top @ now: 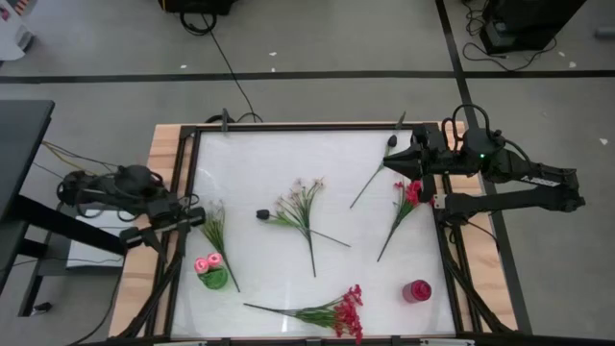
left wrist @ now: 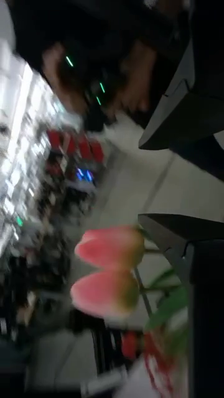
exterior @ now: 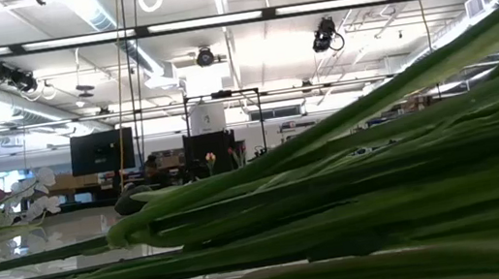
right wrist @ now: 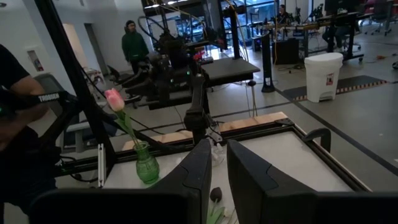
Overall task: Sort flowers into vase by color
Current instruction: Put the left white flowers into the green vase
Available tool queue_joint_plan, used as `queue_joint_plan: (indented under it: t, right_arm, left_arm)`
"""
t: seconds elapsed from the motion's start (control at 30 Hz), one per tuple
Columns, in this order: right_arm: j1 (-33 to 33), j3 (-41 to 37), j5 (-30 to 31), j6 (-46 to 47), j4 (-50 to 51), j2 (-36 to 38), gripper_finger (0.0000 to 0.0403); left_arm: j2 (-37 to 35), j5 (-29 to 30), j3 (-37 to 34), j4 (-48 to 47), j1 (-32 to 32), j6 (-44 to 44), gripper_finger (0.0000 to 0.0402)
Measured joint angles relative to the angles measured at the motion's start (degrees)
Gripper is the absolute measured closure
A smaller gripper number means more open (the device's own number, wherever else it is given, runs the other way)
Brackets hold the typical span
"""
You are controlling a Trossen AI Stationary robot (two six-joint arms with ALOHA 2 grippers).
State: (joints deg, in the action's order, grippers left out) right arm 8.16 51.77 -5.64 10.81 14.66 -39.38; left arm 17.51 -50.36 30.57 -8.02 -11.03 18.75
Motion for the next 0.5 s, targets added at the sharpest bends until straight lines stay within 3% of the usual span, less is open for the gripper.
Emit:
queue_joint_plan:
  t: [0.23,0.4,0.5]
  right_arm:
    - [0.00,0.00,0.01,0.00,0.02,0.00,0.0341]
    - [-0.01,0.00,0.01,-0.01,0.00,0.00,0.0341]
    - [0.00,0.00,0.01,-0.02,0.00,0.02,0.0341]
  left_arm:
    - [6.45,13.32,12.39,-22.95,0.00,-12.11,0.0220]
    - [12.66,27.15,19.80,-28.66,0.44,-15.59,0.0235]
    - [16.76,29.52,24.73,-31.00,2.88,-18.55,0.0248]
